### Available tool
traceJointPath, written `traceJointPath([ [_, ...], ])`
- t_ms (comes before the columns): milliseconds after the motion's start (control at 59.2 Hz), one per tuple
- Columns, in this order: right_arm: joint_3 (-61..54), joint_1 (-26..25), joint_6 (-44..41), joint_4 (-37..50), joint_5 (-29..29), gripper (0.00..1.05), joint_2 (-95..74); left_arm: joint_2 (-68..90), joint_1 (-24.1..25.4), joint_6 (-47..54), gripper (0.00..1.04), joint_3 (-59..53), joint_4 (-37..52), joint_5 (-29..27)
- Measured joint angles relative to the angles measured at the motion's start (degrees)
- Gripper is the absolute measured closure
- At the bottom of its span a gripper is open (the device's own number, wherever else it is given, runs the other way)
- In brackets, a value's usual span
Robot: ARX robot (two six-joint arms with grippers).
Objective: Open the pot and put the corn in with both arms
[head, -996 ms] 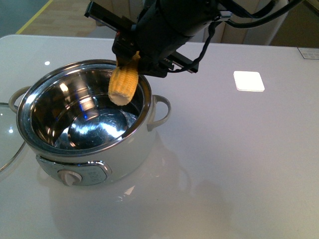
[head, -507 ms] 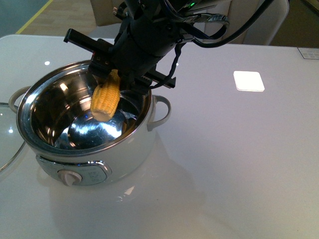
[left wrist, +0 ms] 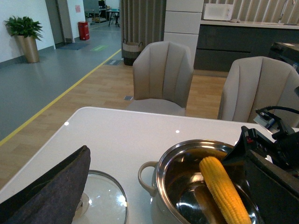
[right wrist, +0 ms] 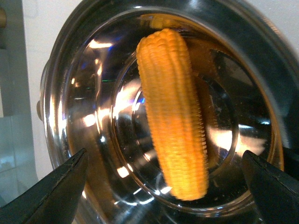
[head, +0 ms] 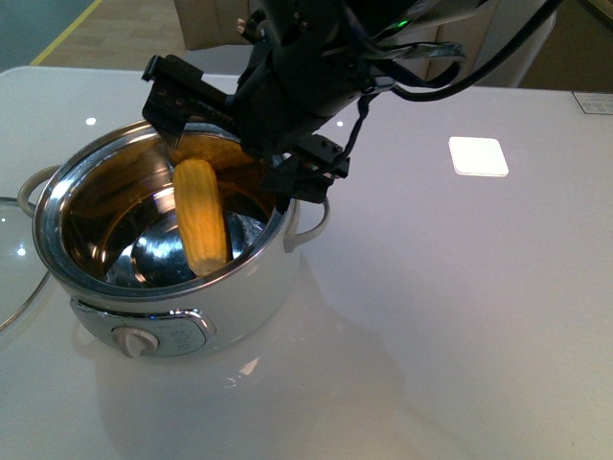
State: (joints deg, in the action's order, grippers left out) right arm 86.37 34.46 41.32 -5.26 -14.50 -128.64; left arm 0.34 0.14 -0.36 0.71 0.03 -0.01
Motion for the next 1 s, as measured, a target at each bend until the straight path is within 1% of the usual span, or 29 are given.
traceJointPath([
  [84, -3.8, -2.2, 1.3, 3.0, -0.5, 0.09, 3.9, 0.0, 0.0, 0.0, 0.07, 0.0, 0.0, 0.0],
  [186, -11.3, -6.8, 1.6, 8.0, -1.3, 0.09, 12.8, 0.0, 0.0, 0.0, 0.07, 0.0, 0.0, 0.0],
  [236, -14.1, -8.3, 1.2, 9.4, -1.5, 0.09, 16.0, 0.0, 0.0, 0.0, 0.07, 0.0, 0.0, 0.0],
  [270, -17.7, -10.0, 0.0, 10.6, -1.5, 0.09, 20.1, 0.0, 0.0, 0.0, 0.07, 0.0, 0.0, 0.0],
  [456, -31.6, -16.3, -7.6, 12.3, -0.9, 0.09, 34.7, 0.0, 0.0, 0.0, 0.07, 0.0, 0.0, 0.0],
  [574, -39.4, -20.0, -12.6, 12.0, -0.7, 0.09, 43.8, 0.0, 0.0, 0.0, 0.07, 0.0, 0.0, 0.0],
  [777, -50.5, -26.8, -21.3, 8.1, -1.6, 0.09, 61.7, 0.0, 0.0, 0.0, 0.07, 0.0, 0.0, 0.0],
  [861, -56.4, -30.4, -24.3, 4.0, -1.8, 0.09, 72.3, 0.0, 0.0, 0.0, 0.07, 0.0, 0.0, 0.0],
  [946, -58.7, -31.3, -25.4, 2.6, -1.7, 0.09, 77.2, 0.0, 0.0, 0.0, 0.07, 0.0, 0.0, 0.0],
  [979, -60.0, -30.8, -27.2, 6.3, 1.7, 0.12, 77.8, 0.0, 0.0, 0.0, 0.07, 0.0, 0.0, 0.0],
  [996, -62.7, -29.8, -29.8, 13.9, 7.7, 0.17, 78.4, 0.0, 0.0, 0.0, 0.07, 0.0, 0.0, 0.0],
])
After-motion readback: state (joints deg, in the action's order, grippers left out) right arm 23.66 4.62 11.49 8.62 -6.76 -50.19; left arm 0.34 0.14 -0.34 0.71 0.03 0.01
